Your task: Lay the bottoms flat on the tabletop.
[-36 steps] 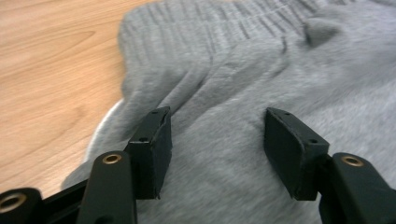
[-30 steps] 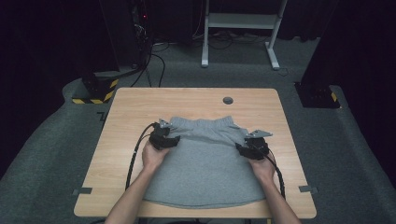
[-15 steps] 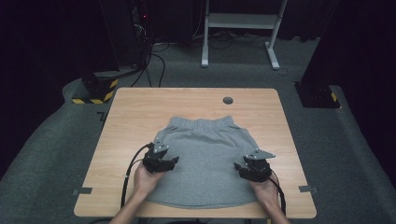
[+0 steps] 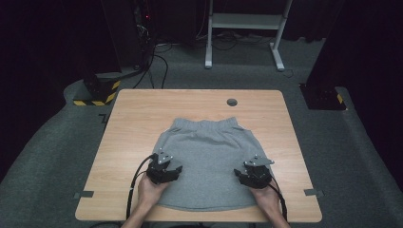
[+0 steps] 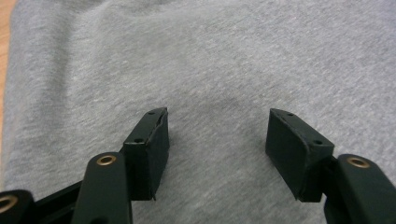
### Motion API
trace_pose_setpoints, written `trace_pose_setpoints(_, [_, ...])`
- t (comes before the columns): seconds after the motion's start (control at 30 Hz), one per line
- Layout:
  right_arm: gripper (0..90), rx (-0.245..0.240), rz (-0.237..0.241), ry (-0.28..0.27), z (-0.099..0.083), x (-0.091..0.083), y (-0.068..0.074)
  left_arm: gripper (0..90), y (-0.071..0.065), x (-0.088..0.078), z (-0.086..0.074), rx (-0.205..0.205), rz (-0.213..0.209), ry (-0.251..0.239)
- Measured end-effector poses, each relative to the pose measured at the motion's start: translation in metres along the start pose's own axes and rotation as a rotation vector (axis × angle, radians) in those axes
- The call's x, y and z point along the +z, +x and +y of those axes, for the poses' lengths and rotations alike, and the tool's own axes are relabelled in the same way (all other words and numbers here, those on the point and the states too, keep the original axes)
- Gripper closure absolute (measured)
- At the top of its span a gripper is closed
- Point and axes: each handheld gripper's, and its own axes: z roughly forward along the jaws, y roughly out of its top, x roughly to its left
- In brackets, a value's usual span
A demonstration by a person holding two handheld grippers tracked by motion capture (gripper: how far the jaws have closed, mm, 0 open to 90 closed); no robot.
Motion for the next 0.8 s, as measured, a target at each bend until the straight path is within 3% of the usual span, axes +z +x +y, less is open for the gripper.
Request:
trace_pose_setpoints(0.37, [45.1,0.028,-0.02,0.017,0.015,0.014,-0.012,38.7,0.016,0.022,0.017,-0.002,0.014,-0.021])
trace_pose_setpoints(0.6, [44.7,0.056,-0.041,0.01,0.028,0.03,-0.026,38.7,0.025,0.038,0.028,-0.032,0.043,-0.048])
trace_pose_setpoints(0.8, [44.6,0.055,-0.039,0.0,0.02,0.023,-0.022,36.6,0.017,0.027,0.021,0.0,0.011,-0.028])
